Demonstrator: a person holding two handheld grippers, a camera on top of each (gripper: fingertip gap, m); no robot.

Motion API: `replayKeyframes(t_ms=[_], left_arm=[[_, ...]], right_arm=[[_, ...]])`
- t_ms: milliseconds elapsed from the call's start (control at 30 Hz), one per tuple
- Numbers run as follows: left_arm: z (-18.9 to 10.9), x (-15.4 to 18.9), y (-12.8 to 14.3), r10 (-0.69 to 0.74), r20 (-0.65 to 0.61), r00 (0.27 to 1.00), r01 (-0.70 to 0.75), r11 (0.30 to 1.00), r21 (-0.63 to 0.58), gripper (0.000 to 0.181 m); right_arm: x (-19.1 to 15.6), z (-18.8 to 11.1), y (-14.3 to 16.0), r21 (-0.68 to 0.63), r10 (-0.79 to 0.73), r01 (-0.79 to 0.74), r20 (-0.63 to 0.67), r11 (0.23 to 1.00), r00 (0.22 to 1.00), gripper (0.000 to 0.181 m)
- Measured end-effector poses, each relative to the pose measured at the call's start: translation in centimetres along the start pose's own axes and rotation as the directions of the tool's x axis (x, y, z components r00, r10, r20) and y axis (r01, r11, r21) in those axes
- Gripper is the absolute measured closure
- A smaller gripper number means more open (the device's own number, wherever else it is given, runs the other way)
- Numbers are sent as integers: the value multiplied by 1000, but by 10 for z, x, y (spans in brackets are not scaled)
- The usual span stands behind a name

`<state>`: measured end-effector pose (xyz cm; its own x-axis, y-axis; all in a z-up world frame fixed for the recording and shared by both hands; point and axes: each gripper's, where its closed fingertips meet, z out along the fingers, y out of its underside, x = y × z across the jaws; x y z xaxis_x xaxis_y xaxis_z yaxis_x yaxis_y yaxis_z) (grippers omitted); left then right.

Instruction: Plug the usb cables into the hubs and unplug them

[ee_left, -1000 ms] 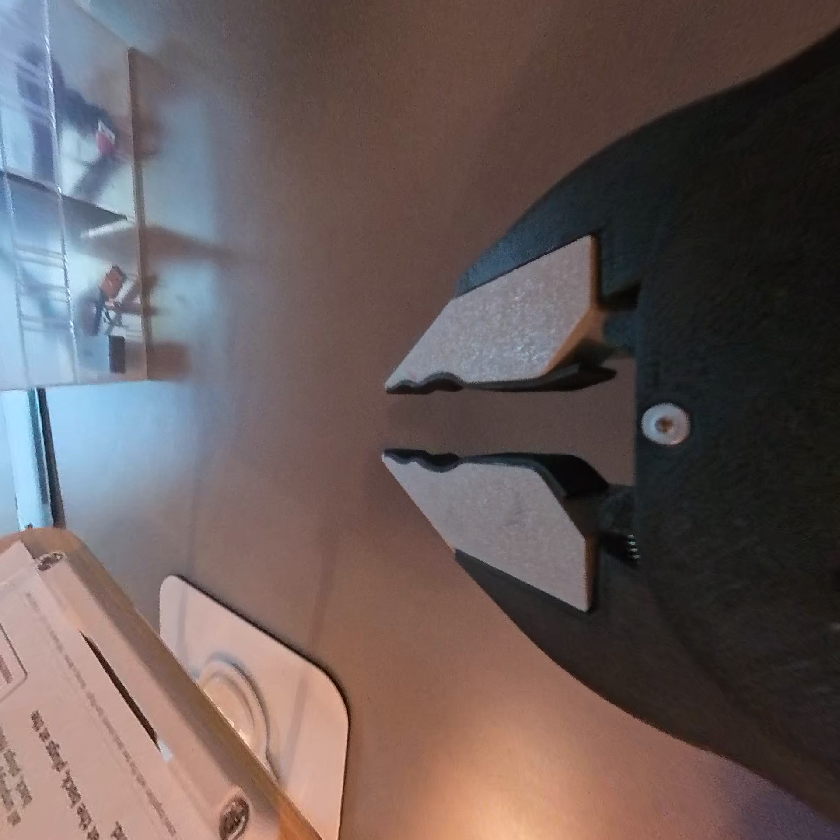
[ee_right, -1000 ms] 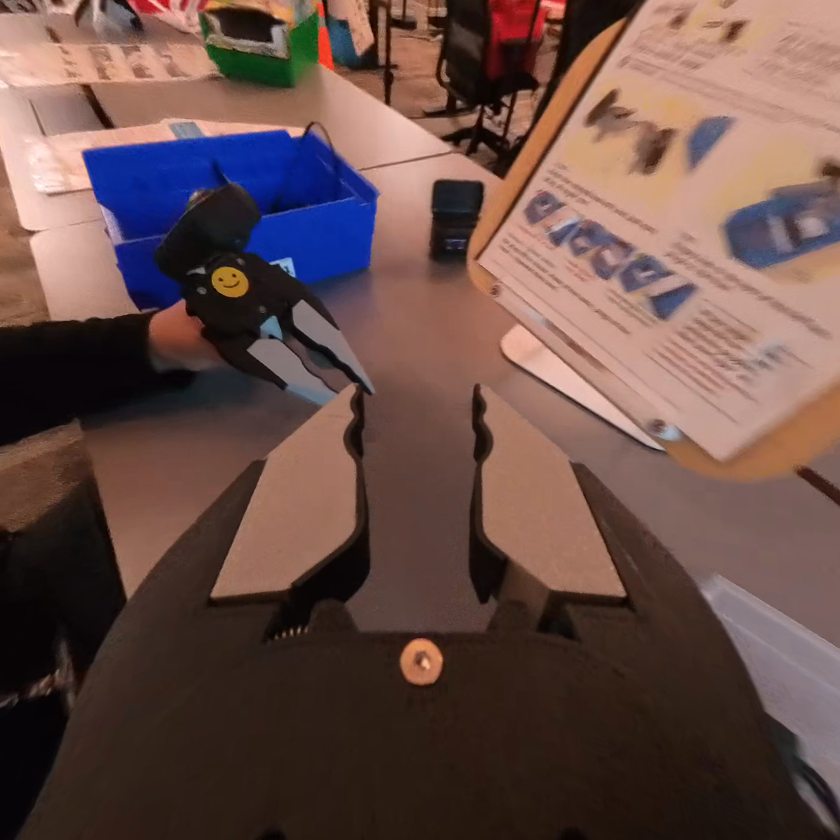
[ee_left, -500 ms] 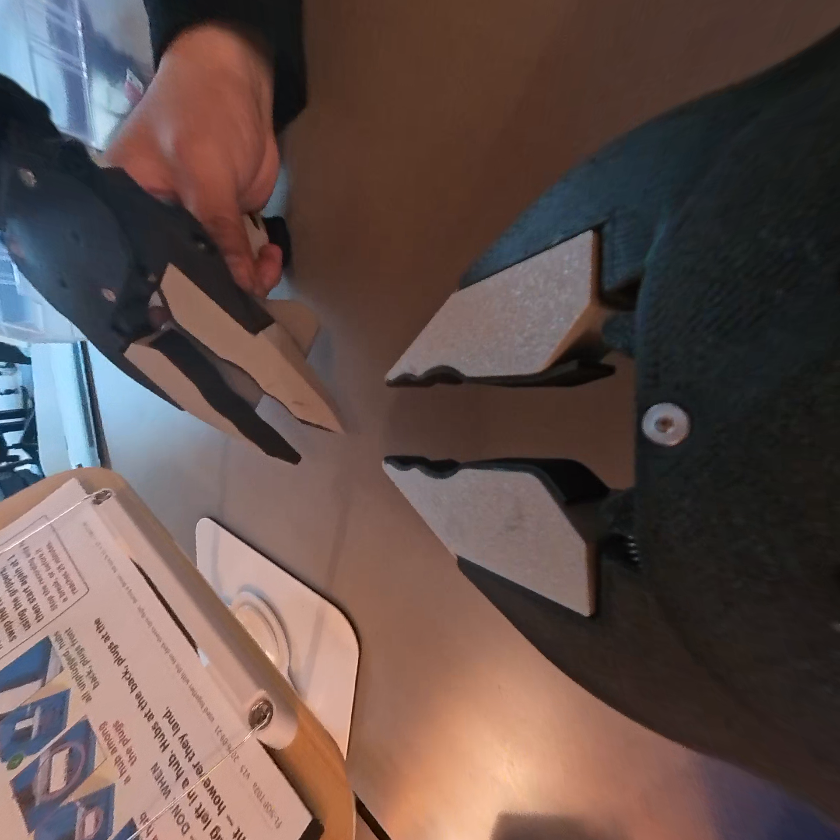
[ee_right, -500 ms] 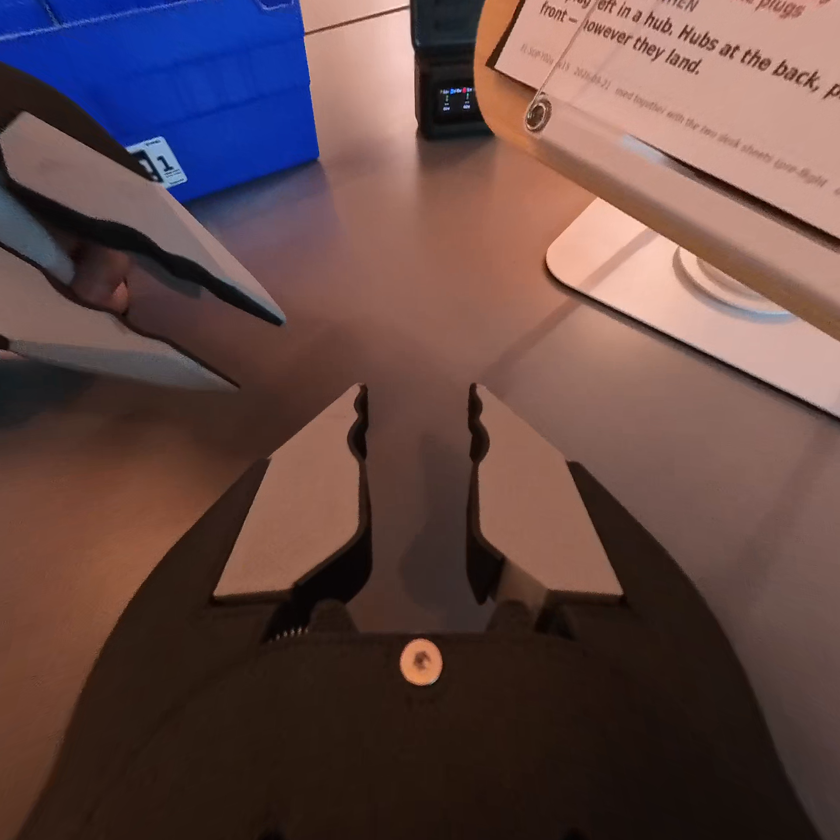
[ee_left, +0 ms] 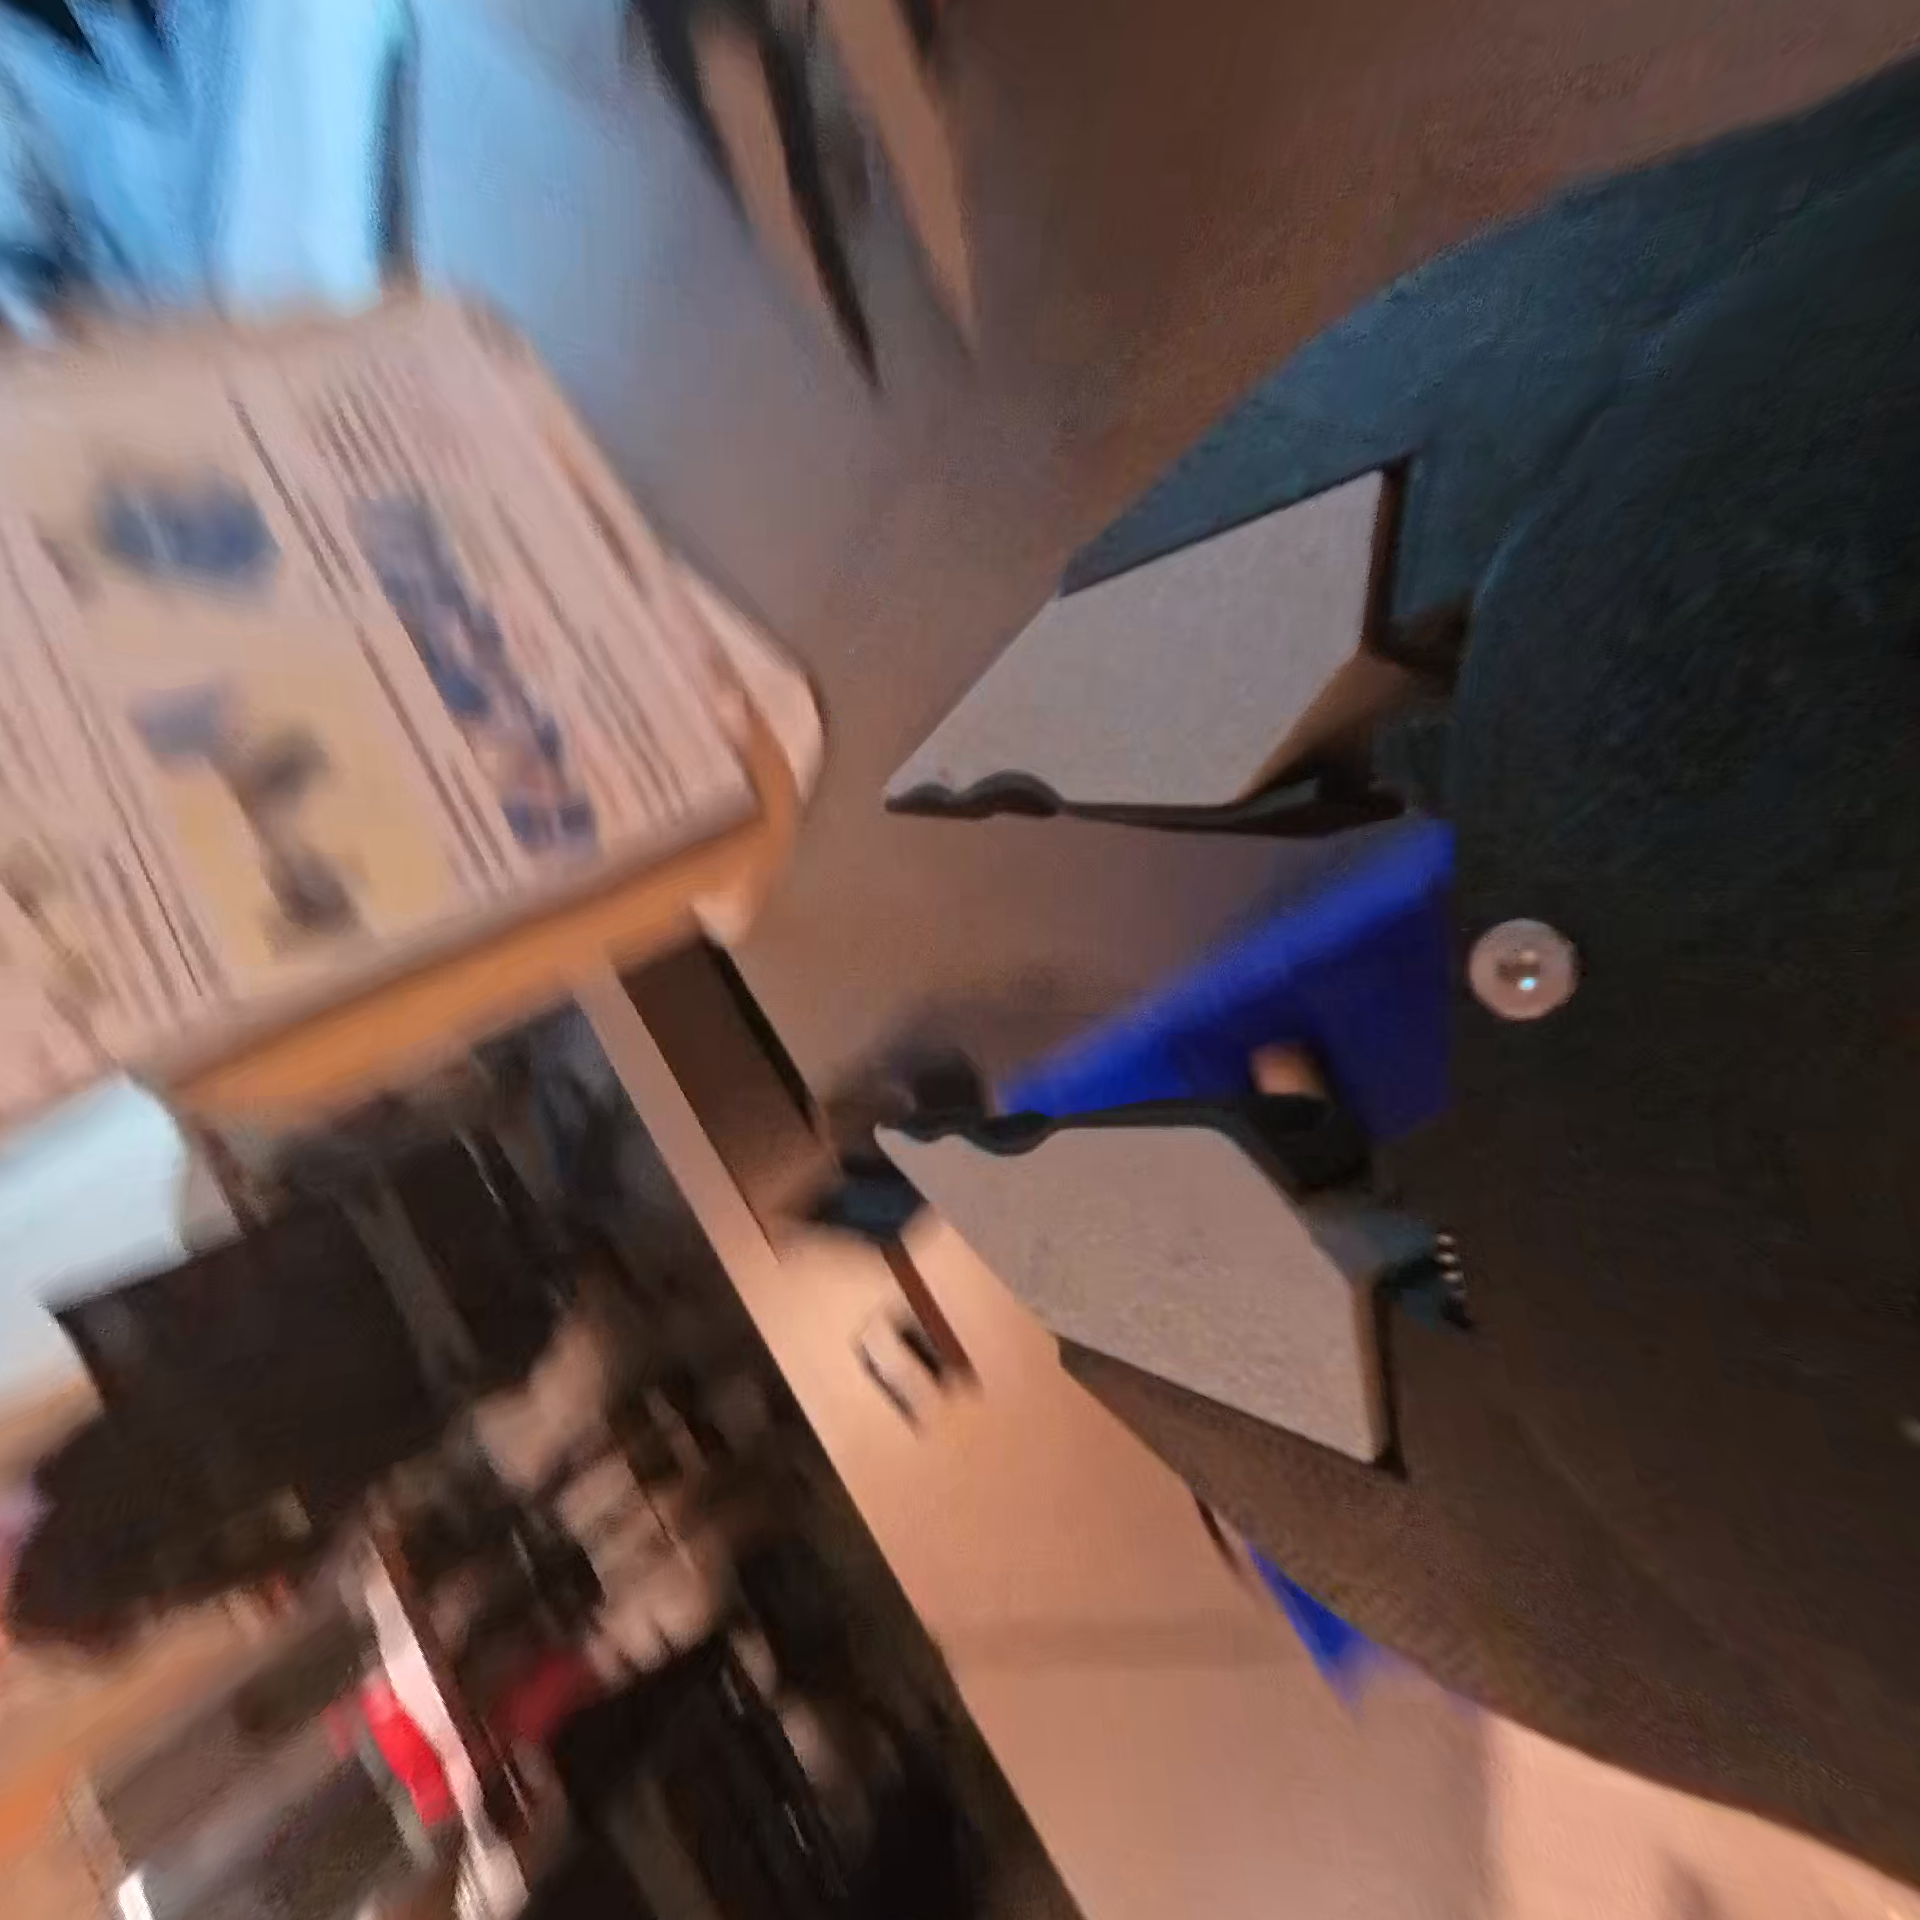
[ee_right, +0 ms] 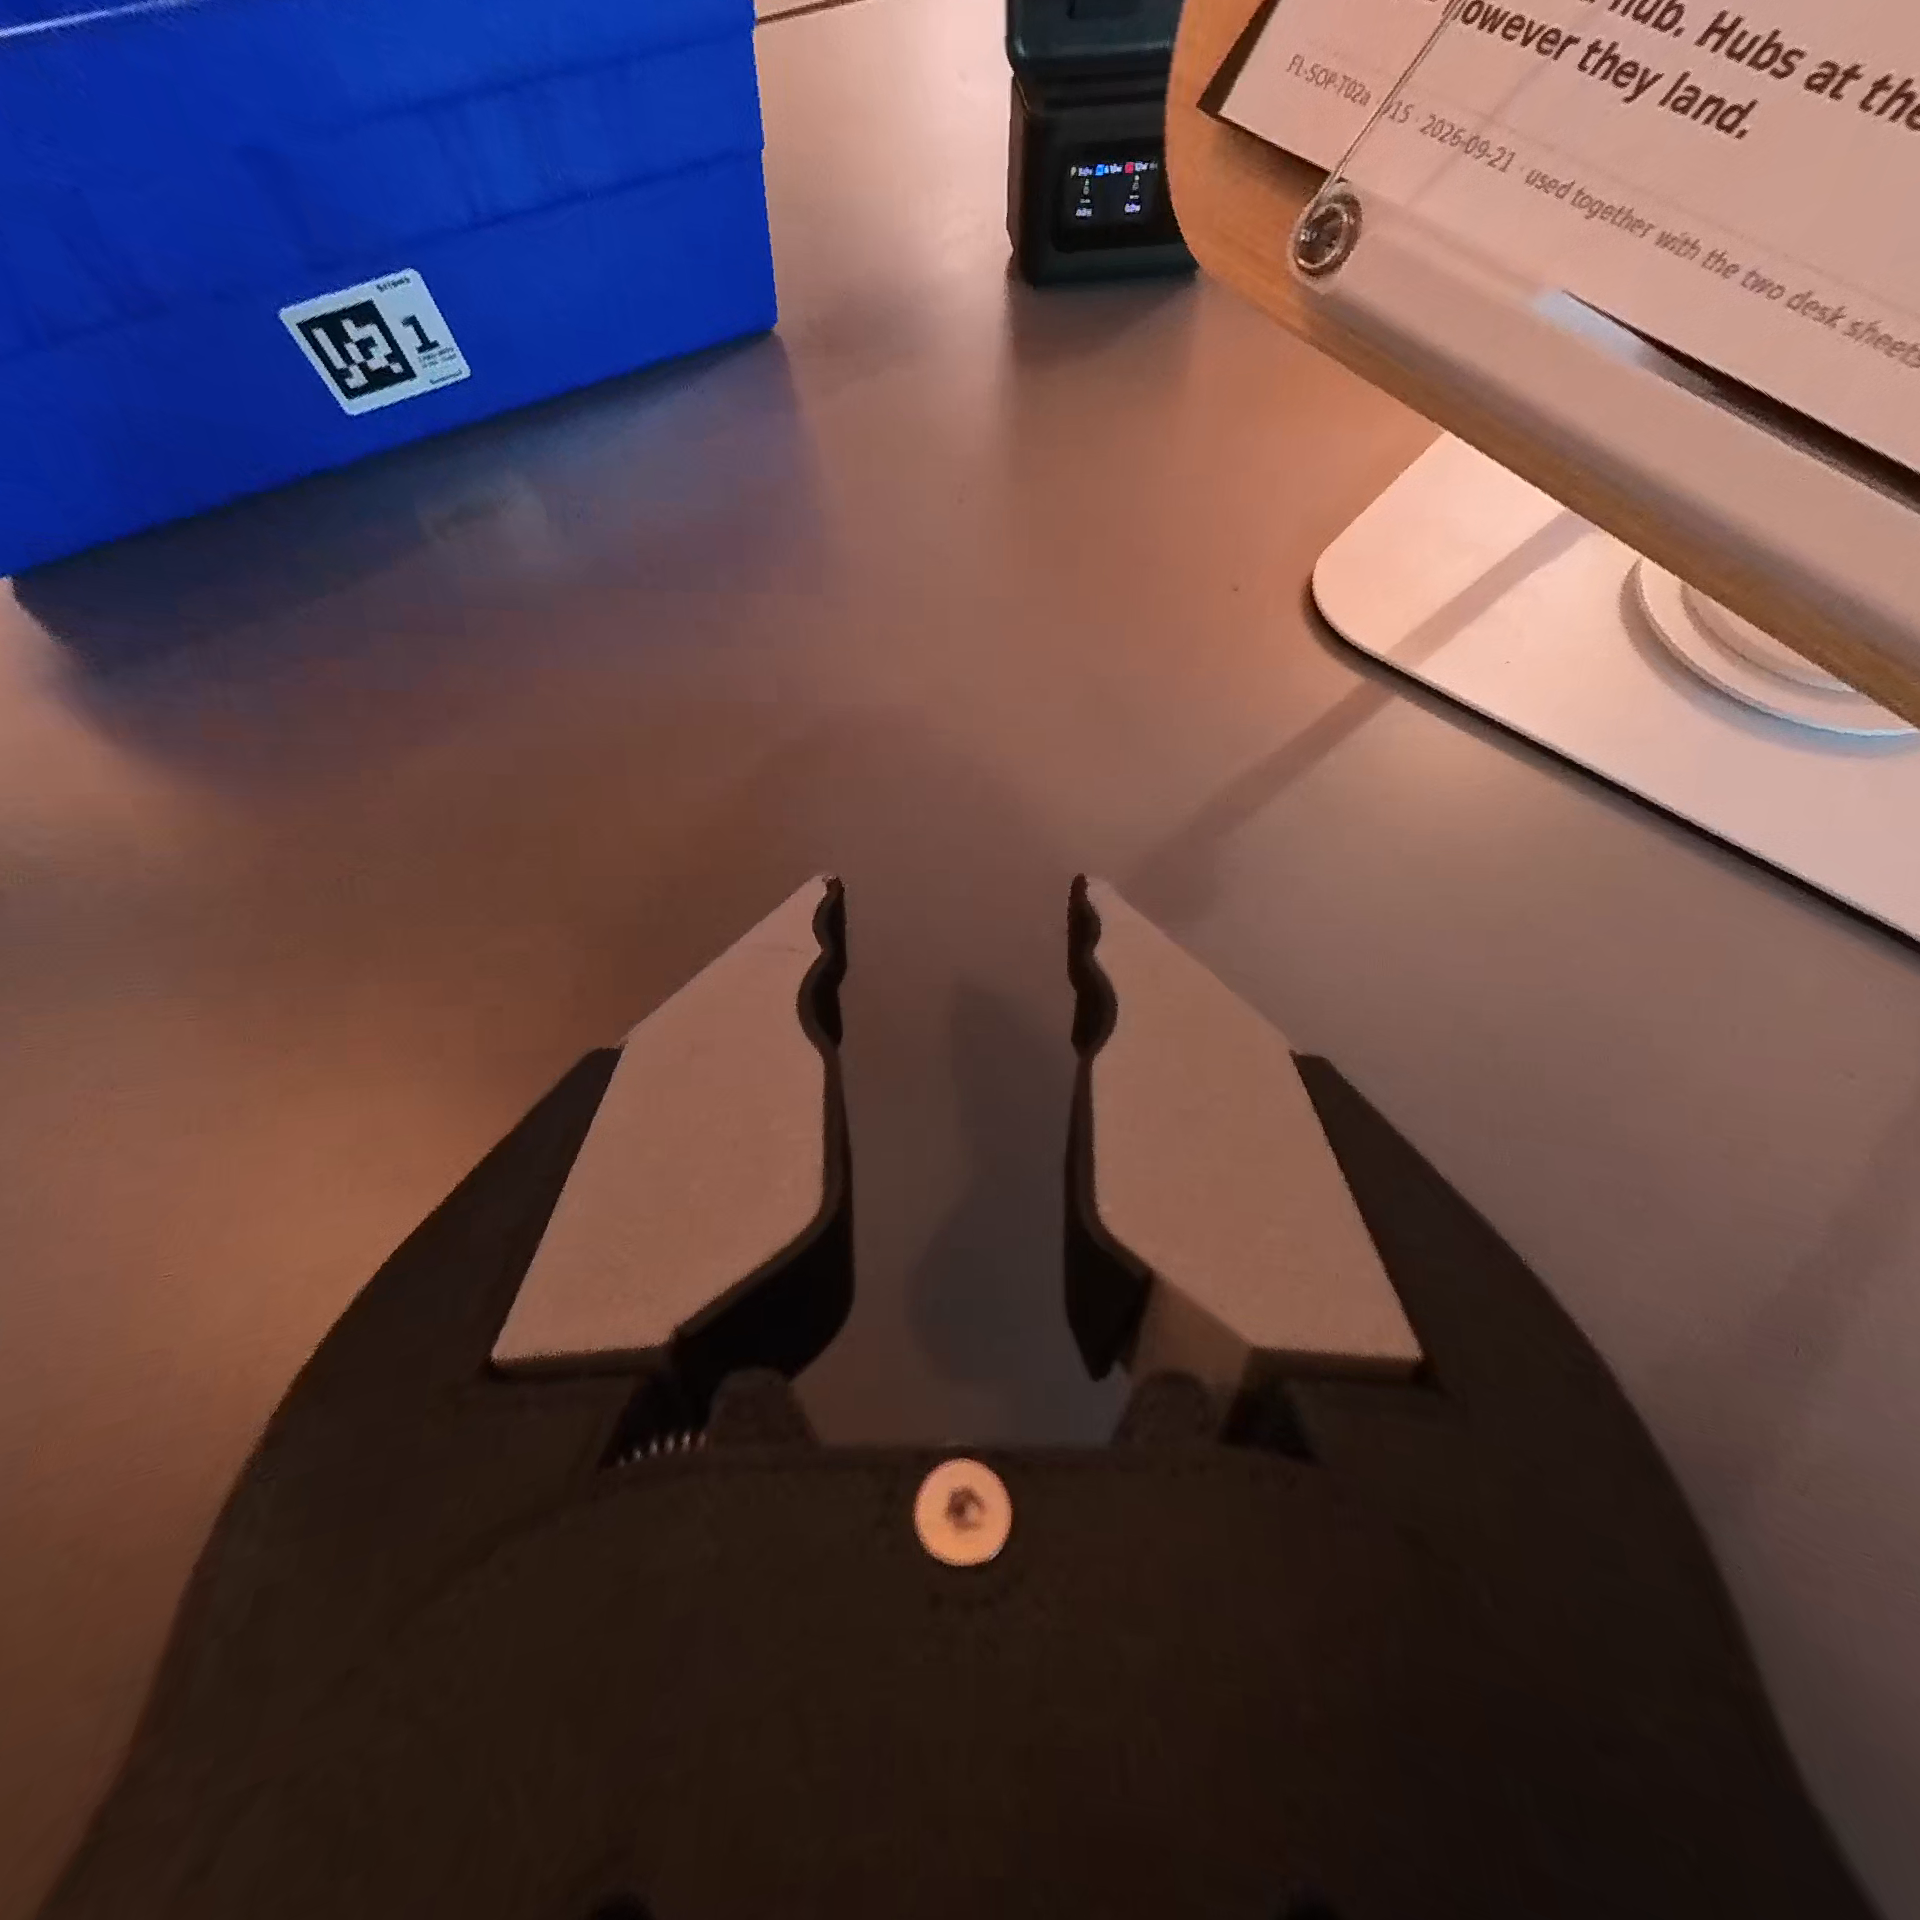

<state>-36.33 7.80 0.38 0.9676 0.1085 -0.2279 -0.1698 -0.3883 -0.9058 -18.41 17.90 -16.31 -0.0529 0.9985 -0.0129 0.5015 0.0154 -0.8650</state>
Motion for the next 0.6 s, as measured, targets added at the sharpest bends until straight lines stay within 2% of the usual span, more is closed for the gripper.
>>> replayKeyframes(t_ms=[67,133,233,300,367,433,500,600], left_arm=[[6,-77,32,57,183,981,-28,987,-157,124],[11,-132,81,87,261,961,10,937,-350,121],[10,-174,146,116,273,955,52,840,-539,118],[10,-186,165,131,279,951,54,819,-571,122],[12,-190,174,146,283,948,48,814,-579,138],[12,-192,178,199,275,940,10,793,-609,177],[10,-198,164,243,307,920,-14,803,-596,180],[1,-201,112,261,350,900,-49,857,-513,181]], right_arm=[[-2,1,0,-1,-6,6,3,1000,1000,142],[-2,2,1,-8,-13,13,2,1000,1000,142],[-2,2,1,-9,-7,7,0,1000,1000,142],[-1,2,0,-1,4,-4,4,1000,1000,142],[-1,2,-1,2,14,-14,11,1000,1000,143],[-1,2,-1,3,16,-16,14,1000,1000,143],[-1,1,-2,13,14,-14,16,1000,1000,144],[-1,-1,-4,32,18,-18,17,999,1000,145]])
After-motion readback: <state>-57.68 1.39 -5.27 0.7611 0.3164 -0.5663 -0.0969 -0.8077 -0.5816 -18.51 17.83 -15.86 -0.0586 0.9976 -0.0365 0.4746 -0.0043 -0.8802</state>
